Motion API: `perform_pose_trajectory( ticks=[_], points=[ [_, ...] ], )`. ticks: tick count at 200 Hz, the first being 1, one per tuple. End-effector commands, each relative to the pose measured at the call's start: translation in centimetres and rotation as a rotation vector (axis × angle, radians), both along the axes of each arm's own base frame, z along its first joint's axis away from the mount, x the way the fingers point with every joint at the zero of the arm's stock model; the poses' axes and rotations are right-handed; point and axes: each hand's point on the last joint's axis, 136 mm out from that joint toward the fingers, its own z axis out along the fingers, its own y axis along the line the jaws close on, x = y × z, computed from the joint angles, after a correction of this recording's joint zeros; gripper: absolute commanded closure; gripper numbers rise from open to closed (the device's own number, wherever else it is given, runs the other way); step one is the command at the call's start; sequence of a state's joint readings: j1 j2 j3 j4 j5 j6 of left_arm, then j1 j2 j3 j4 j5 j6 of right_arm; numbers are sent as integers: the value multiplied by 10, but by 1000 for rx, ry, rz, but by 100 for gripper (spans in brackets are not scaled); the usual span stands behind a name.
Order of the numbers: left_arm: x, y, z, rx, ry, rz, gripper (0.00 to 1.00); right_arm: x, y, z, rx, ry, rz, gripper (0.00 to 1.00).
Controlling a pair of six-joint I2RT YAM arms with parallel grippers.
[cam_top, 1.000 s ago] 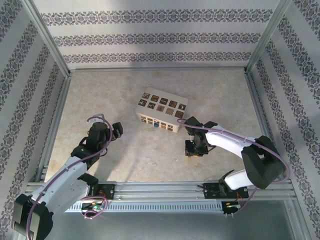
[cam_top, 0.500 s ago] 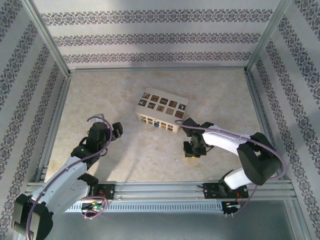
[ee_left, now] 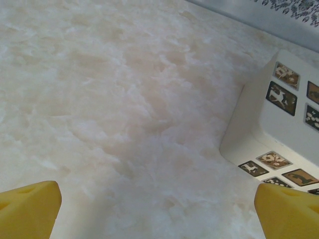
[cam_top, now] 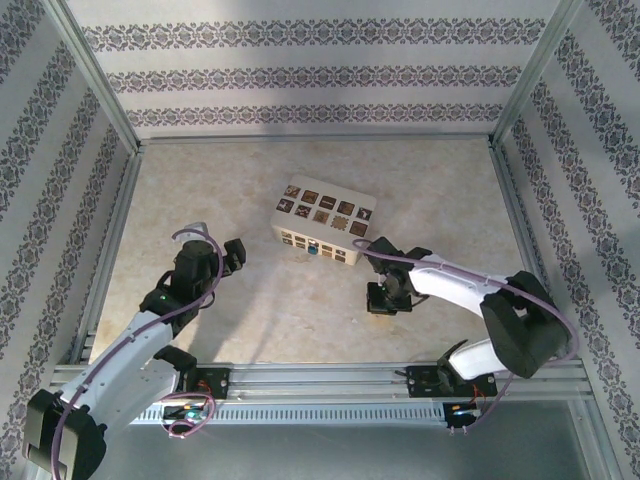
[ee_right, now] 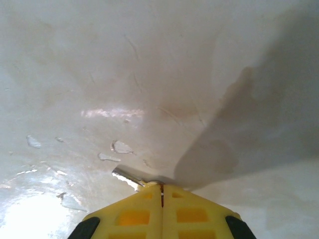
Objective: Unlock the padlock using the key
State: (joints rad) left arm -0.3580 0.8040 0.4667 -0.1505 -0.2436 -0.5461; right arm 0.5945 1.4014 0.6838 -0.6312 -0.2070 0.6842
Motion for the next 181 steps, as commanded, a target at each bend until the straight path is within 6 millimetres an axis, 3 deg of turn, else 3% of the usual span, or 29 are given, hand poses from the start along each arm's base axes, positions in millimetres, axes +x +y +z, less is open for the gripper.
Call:
perform_pose_trajectory(
  ticks=[1, 37, 81, 135, 181],
  points=[
    [2, -1, 17, -20, -22, -2, 1, 11, 15, 14, 141, -50, -61, 100],
    [4, -18, 33, -153, -28, -39, 1, 28, 29, 41, 343, -119, -160, 100],
    [12, -57, 50, -396, 20, -124, 0, 45, 36, 78, 477, -209, -213, 100],
    [26, -107, 68, -797, 82, -197, 4, 73, 48, 134, 543, -380, -145, 100],
    [27, -141, 90, -1012, 175, -305, 1, 106, 69, 186, 628, -557, -51, 100]
  ],
)
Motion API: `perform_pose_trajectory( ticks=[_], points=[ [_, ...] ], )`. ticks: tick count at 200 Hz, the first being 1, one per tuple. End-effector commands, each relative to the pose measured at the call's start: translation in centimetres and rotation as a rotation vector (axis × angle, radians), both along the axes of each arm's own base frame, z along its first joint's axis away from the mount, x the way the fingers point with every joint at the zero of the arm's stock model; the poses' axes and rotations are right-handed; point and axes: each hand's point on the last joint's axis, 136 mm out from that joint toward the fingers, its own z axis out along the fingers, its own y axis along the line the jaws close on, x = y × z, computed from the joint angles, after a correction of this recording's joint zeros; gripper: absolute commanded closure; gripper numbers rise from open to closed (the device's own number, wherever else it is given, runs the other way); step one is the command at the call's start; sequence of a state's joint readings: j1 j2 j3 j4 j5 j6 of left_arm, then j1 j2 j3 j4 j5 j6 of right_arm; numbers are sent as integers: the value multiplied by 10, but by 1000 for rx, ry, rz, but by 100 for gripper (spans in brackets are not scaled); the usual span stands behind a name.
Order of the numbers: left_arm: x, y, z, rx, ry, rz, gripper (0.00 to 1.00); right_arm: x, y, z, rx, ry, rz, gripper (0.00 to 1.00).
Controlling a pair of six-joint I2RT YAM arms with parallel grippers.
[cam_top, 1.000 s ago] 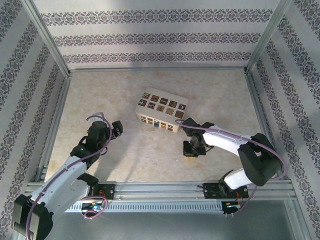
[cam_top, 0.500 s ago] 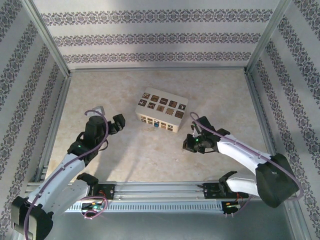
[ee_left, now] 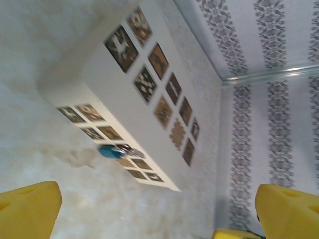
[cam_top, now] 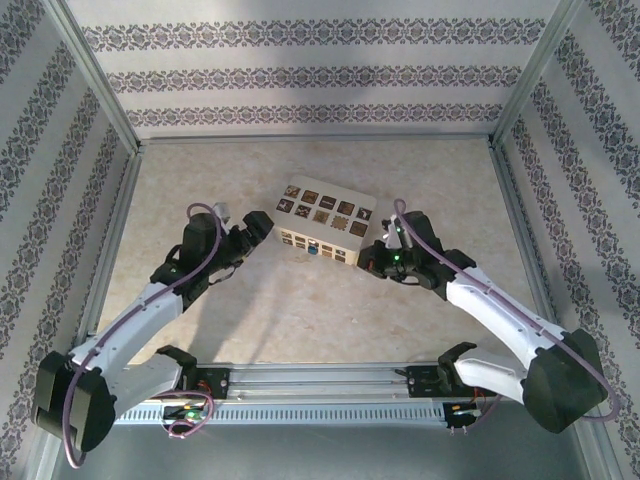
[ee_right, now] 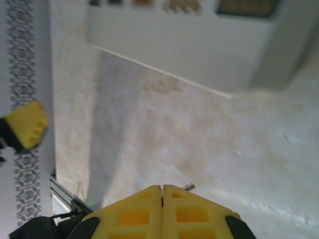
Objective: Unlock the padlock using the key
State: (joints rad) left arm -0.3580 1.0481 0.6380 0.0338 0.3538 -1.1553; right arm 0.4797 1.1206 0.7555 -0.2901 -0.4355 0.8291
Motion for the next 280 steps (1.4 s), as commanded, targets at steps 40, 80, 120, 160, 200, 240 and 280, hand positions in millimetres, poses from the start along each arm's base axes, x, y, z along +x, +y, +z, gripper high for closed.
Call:
perform_pose_trajectory(
  ticks=[40, 80, 120, 160, 200, 240, 280],
  points=[
    [7, -34, 66, -417, 3, -76, 2, 50, 44, 82, 104, -302, 95, 100],
    [12, -37, 83, -594, 49, -53, 7, 67, 77, 110, 148, -378, 153, 100],
    [15, -33, 86, -697, 84, -3, 8, 77, 108, 123, 188, -406, 198, 100],
    [16, -30, 88, -719, 88, 21, 9, 78, 138, 125, 216, -408, 248, 100],
    [19, -25, 81, -757, 100, 61, 14, 76, 159, 123, 251, -390, 280, 100],
    [21, -23, 82, -778, 89, 77, 20, 66, 172, 118, 262, -372, 320, 100],
    [24, -22, 74, -785, 99, 95, 29, 56, 175, 112, 262, -355, 339, 100]
  ],
)
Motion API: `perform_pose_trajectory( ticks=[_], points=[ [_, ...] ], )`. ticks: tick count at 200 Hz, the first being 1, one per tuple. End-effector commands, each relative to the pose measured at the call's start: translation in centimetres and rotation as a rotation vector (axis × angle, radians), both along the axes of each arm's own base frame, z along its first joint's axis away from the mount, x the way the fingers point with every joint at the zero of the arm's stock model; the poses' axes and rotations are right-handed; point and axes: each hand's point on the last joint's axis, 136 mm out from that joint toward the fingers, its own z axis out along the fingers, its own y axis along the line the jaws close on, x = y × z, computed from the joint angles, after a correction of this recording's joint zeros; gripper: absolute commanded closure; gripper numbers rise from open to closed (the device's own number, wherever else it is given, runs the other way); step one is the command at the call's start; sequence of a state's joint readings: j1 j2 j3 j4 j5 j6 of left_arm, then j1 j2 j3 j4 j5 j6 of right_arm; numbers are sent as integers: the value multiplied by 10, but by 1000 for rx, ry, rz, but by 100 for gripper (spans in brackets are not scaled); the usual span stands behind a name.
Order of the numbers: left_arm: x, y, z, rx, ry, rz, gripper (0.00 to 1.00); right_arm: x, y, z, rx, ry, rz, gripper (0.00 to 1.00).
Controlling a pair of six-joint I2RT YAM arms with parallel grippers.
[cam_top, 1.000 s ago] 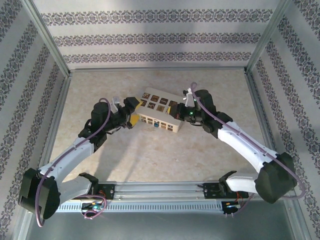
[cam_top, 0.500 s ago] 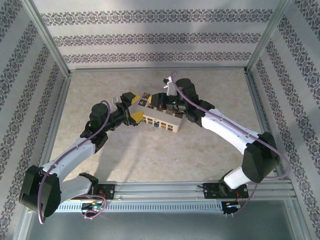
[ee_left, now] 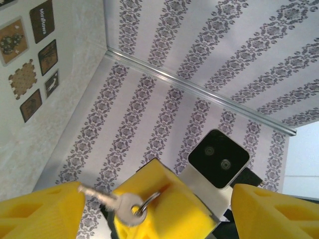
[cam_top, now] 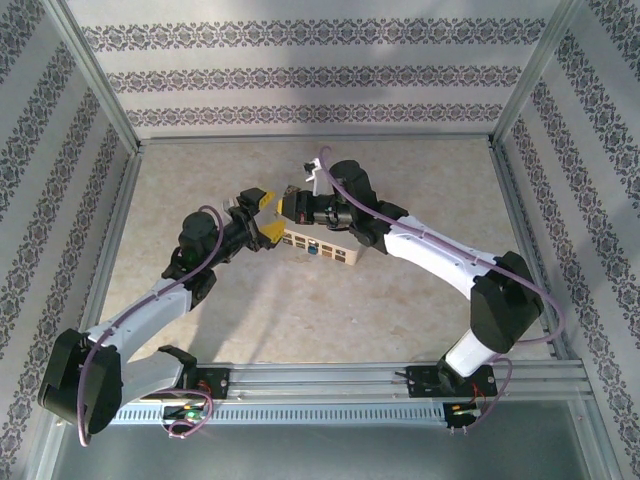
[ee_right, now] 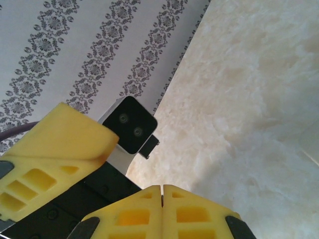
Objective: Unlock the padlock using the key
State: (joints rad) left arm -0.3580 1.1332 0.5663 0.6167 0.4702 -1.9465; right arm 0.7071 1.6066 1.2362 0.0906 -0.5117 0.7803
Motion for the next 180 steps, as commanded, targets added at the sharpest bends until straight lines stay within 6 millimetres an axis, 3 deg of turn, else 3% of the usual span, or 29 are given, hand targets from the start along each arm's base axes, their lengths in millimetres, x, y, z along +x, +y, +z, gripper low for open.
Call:
perform_pose_trajectory(
  ticks=[1, 180],
  points=[
    [4, 6, 4, -32, -22, 31, 29, -7, 8, 12, 36, -24, 31, 100],
    [8, 13, -11, -12, 8, 81, 79, -13, -5, 9, 28, -29, -4, 100]
  ],
)
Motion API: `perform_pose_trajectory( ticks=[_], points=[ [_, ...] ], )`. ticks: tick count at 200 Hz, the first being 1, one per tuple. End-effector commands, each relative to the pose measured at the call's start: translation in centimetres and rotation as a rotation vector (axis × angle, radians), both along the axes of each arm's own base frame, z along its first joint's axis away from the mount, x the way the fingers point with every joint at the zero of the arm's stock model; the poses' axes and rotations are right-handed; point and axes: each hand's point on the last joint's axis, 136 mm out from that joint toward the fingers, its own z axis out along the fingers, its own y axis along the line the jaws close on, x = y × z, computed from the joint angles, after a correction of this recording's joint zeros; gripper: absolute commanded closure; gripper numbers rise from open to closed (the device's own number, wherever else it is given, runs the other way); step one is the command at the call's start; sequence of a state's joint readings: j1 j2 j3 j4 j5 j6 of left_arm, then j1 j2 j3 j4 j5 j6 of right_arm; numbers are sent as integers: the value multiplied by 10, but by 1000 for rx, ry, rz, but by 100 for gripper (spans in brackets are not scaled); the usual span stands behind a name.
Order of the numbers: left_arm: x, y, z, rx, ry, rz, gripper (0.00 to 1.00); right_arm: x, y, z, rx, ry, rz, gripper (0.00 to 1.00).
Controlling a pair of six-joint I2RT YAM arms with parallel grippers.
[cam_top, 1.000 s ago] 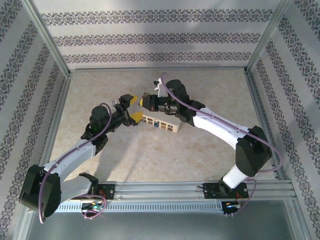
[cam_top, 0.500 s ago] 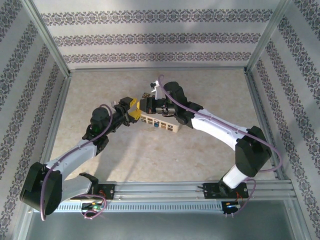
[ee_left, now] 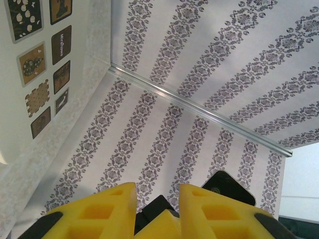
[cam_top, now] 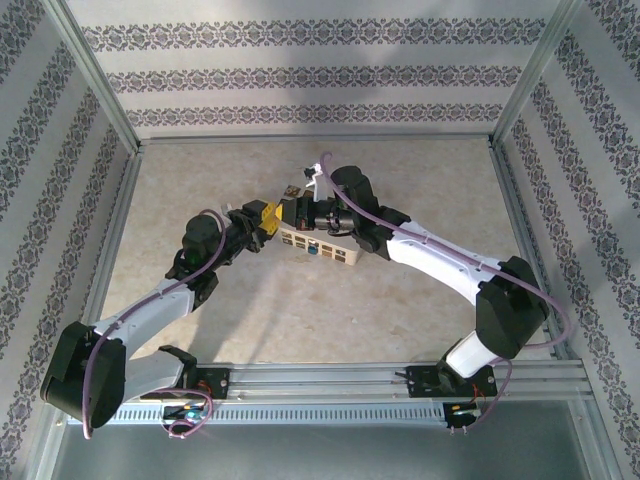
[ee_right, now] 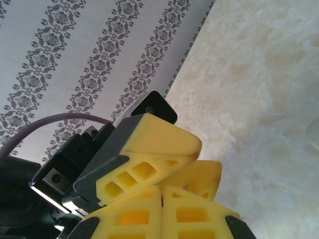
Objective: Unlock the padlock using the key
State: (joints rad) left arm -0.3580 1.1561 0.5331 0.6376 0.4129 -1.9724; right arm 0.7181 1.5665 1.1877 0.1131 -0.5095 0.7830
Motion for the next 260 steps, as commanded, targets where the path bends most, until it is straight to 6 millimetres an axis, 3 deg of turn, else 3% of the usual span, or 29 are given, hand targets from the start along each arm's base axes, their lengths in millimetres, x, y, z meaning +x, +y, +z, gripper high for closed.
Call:
perform_pose_trajectory(
  ticks=[1, 74, 86, 110, 145, 183, 222, 260],
  points=[
    [2, 6, 8, -5, -40, 22, 79, -2, -2, 8, 19, -19, -11, 100],
    [2, 7, 8, 24, -51, 28, 100, 0, -7, 8, 23, -17, -33, 100],
    [2, 7, 9, 64, -70, 29, 100, 1, -11, 9, 25, -20, -44, 100],
    [3, 15, 19, 239, -144, 56, 100, 0, -22, 10, 27, -28, -75, 90],
    [8, 36, 71, 639, -405, 120, 100, -3, -40, 9, 17, -56, -103, 71],
    [4, 17, 124, 902, -756, 20, 100, -10, -53, 31, 54, -144, -87, 56],
    [-16, -8, 148, 1001, -1049, -113, 100, -30, -63, 69, 158, -265, -33, 46],
    [-32, -20, 164, 941, -1189, -154, 100, -50, -68, 100, 260, -361, 13, 38]
  ],
)
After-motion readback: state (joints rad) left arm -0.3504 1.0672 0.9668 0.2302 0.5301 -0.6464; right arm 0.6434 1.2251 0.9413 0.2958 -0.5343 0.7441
